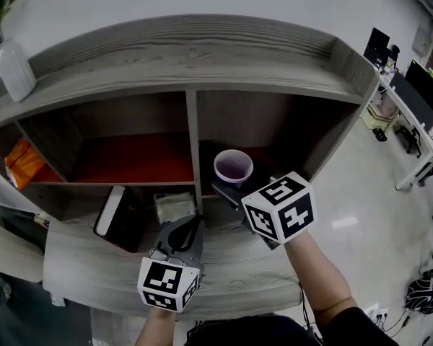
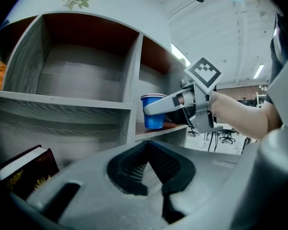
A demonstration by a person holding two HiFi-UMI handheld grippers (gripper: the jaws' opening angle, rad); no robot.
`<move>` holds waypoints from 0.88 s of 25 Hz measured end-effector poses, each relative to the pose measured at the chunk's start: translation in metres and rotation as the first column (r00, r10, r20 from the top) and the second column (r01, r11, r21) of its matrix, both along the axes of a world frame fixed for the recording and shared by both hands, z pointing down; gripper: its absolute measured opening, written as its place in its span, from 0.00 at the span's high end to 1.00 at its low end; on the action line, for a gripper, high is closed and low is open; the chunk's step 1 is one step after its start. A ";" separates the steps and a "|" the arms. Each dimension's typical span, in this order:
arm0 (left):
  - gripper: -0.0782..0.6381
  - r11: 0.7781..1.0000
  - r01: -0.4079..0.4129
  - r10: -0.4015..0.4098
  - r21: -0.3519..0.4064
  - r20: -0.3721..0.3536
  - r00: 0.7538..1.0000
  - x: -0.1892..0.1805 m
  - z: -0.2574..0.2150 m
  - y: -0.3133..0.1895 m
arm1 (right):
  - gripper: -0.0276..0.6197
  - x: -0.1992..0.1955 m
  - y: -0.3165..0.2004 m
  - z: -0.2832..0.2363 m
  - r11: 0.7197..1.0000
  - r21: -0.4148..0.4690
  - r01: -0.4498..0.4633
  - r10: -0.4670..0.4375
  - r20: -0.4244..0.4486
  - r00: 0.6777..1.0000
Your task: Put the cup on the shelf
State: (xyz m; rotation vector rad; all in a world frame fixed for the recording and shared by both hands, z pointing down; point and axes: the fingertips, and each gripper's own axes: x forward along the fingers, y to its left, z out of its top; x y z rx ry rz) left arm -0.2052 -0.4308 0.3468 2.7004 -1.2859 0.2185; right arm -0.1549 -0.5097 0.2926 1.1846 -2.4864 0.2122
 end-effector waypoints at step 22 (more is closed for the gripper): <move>0.86 1.000 0.017 -0.017 0.007 -0.017 1.000 0.007 0.002 0.003 | 0.36 0.009 0.006 -0.009 0.995 0.087 -0.042 0.032 0.106 0.994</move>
